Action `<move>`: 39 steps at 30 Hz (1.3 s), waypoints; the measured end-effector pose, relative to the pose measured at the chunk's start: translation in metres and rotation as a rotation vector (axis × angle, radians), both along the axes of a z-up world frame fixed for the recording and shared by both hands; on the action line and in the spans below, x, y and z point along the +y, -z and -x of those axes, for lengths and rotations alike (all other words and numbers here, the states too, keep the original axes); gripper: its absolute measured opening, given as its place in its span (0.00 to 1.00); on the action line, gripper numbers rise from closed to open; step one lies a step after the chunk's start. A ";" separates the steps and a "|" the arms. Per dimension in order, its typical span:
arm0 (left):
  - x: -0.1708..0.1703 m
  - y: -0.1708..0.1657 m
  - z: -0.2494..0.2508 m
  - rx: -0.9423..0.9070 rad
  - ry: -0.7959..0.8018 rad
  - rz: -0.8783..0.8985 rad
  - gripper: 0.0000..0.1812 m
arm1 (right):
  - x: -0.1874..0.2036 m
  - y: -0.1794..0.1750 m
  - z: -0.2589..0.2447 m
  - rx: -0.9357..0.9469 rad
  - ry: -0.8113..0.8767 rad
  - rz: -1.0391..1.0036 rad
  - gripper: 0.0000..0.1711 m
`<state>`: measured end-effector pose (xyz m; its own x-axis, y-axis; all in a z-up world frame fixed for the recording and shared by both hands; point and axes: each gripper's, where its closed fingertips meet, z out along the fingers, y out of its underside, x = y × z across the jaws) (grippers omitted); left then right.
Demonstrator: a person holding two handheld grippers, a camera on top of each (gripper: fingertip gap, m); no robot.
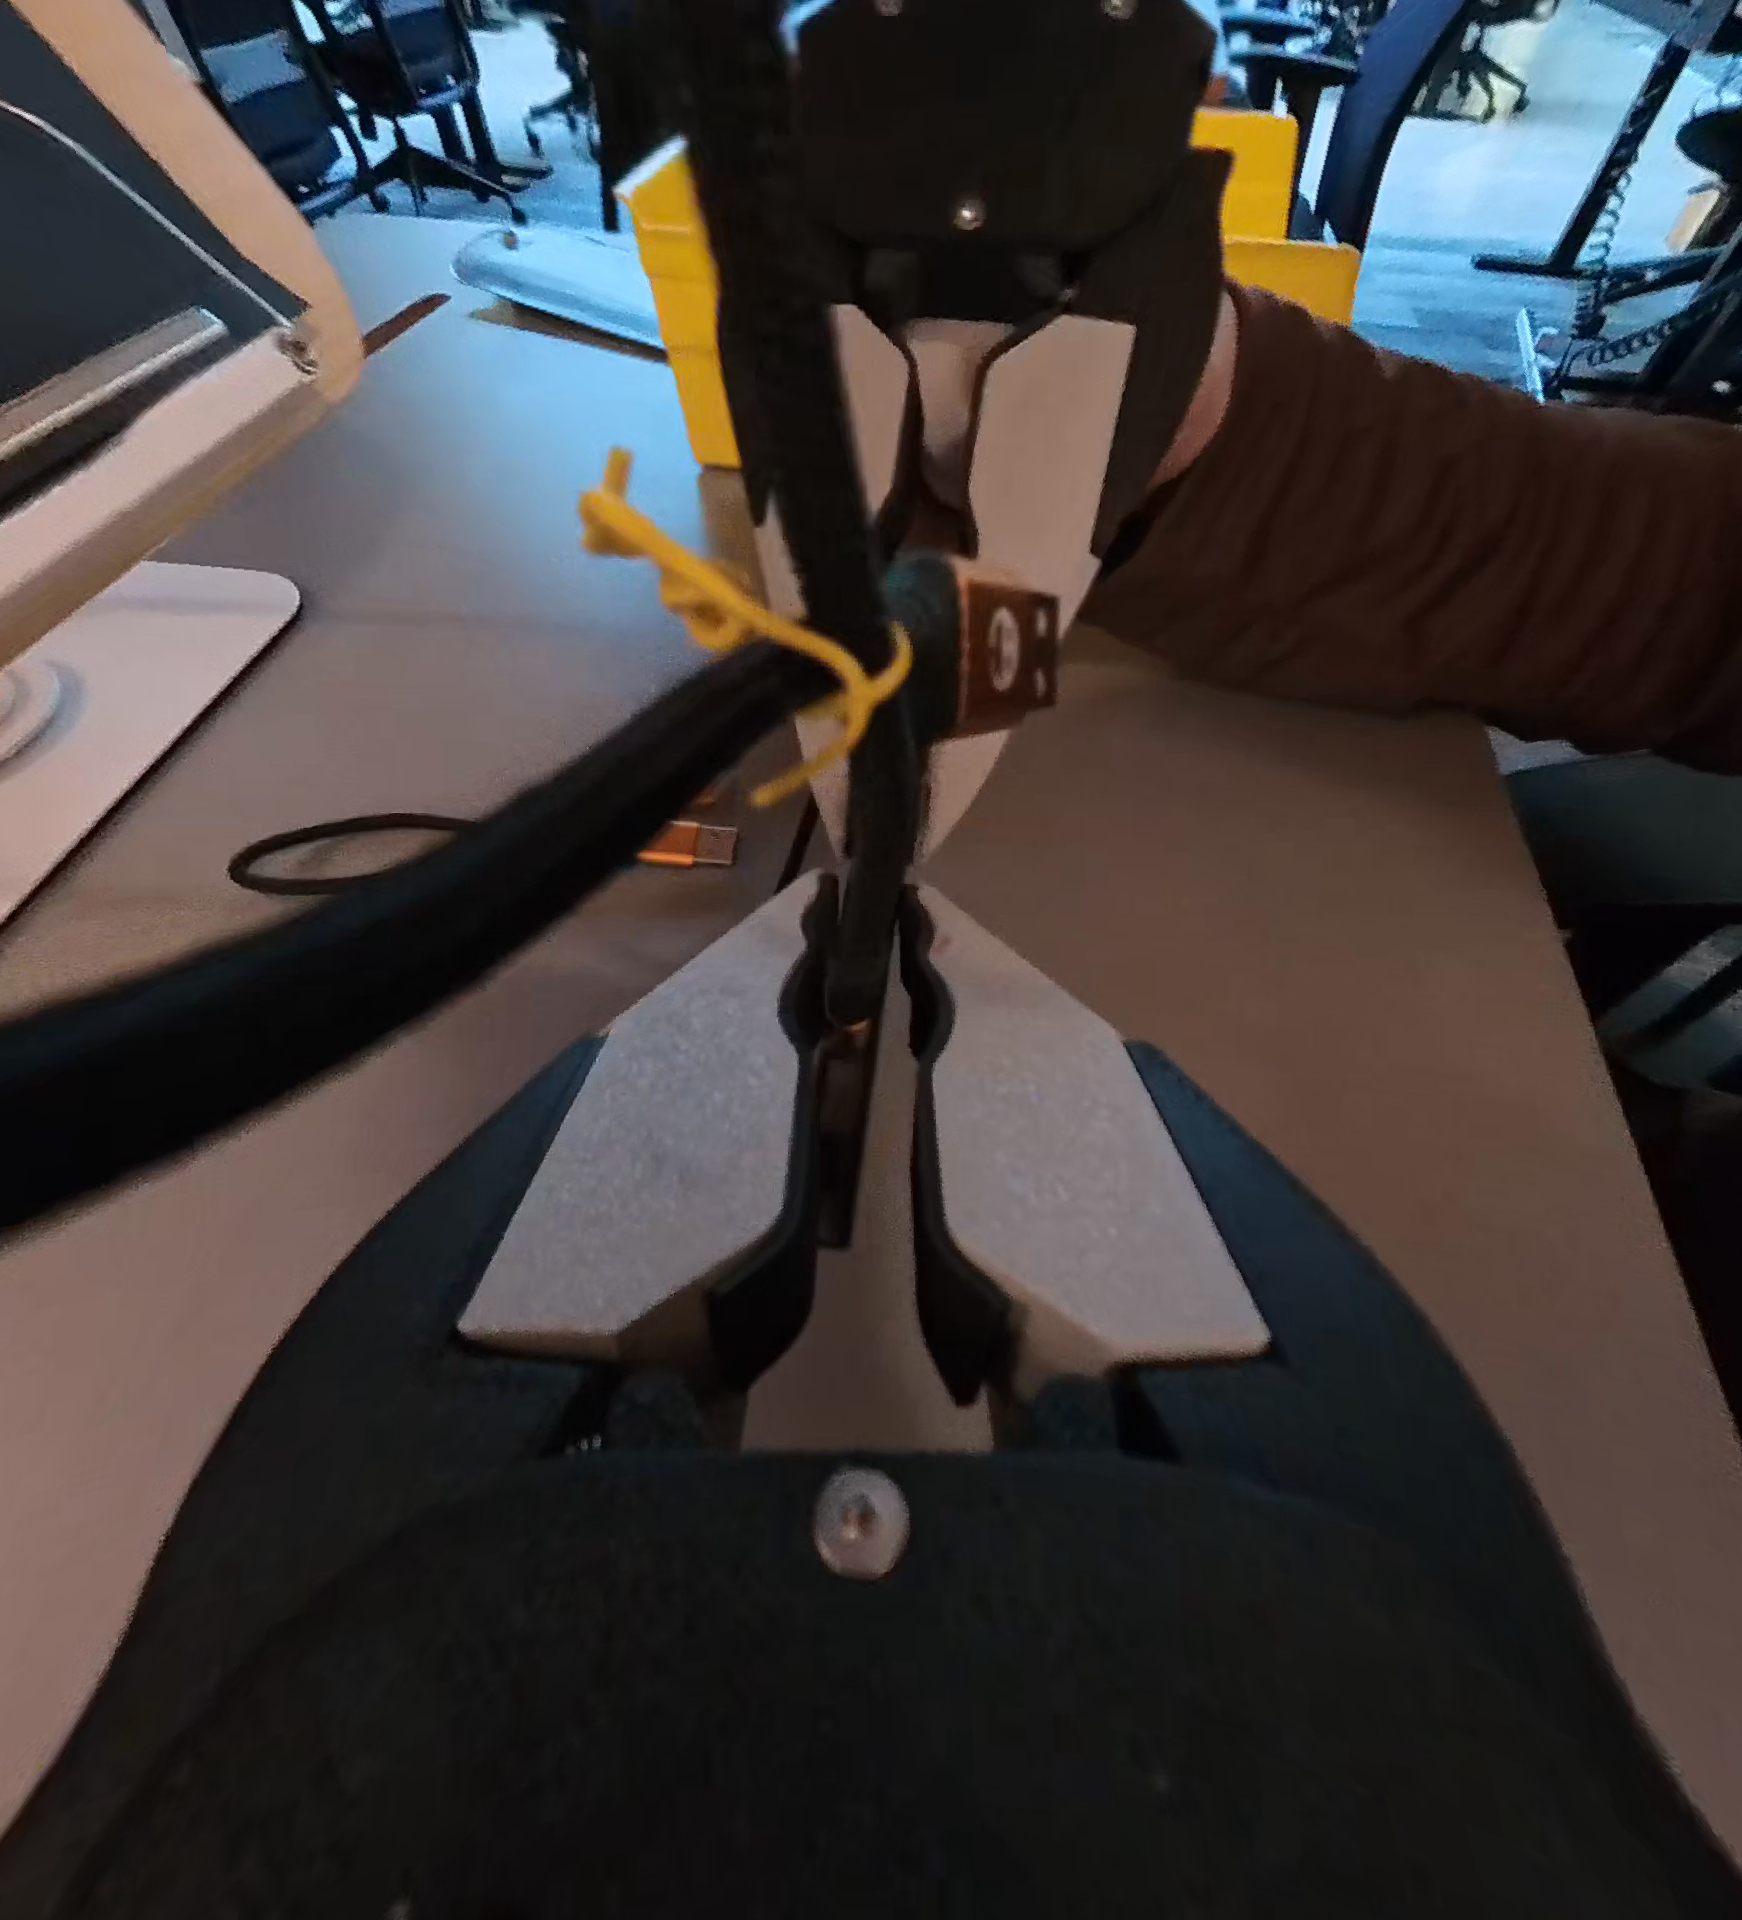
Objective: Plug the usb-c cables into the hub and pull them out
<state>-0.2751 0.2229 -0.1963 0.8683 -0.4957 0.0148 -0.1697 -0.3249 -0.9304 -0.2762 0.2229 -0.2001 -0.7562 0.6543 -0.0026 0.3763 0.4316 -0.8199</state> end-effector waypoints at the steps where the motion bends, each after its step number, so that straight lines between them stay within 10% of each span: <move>1: 0.001 -0.002 0.001 -0.018 -0.014 -0.005 0.06 | 0.000 -0.003 0.000 0.011 -0.001 0.018 0.04; 14: 0.001 -0.009 0.012 0.041 -0.067 -0.050 0.05 | 0.015 -0.018 0.000 -0.023 0.010 0.262 0.06; 23: 0.008 0.020 0.023 0.148 -0.152 0.077 0.04 | 0.040 -0.004 0.017 0.016 0.192 0.062 0.20; 39: 0.005 -0.010 0.004 0.086 -0.060 -0.088 0.04 | 0.023 0.000 0.001 -0.037 0.069 0.110 0.10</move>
